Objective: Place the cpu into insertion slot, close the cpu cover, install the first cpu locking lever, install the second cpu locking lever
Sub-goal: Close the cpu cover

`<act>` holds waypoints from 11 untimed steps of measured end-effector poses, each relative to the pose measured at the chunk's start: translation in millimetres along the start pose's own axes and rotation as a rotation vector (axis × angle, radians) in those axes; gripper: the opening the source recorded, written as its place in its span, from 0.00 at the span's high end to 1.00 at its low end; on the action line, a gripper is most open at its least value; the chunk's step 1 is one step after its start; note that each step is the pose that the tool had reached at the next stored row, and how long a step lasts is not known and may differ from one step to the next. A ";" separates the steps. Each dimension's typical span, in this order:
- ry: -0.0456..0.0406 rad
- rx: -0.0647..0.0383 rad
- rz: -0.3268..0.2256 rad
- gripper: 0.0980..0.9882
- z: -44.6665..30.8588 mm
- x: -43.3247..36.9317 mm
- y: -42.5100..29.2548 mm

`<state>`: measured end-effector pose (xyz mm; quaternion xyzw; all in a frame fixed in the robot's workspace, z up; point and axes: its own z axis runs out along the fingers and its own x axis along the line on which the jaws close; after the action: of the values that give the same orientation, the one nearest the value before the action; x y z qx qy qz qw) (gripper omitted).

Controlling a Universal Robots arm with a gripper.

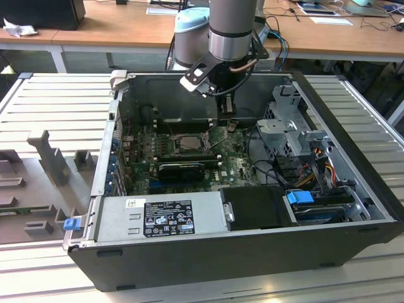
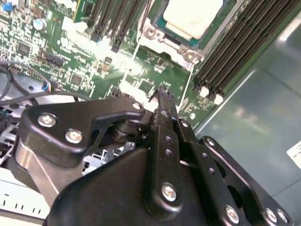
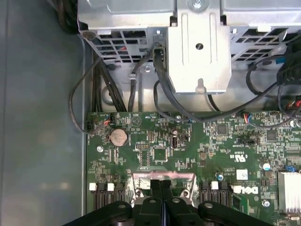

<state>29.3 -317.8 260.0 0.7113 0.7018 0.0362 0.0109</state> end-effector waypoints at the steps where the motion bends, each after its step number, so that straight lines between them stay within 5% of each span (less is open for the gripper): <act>1: -0.0001 0.001 0.000 0.99 0.1 0.0 2.4; 11: -0.0001 0.002 0.000 0.99 1.4 0.2 21.0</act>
<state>50.3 -317.9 260.0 0.7114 0.7018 0.0355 0.0103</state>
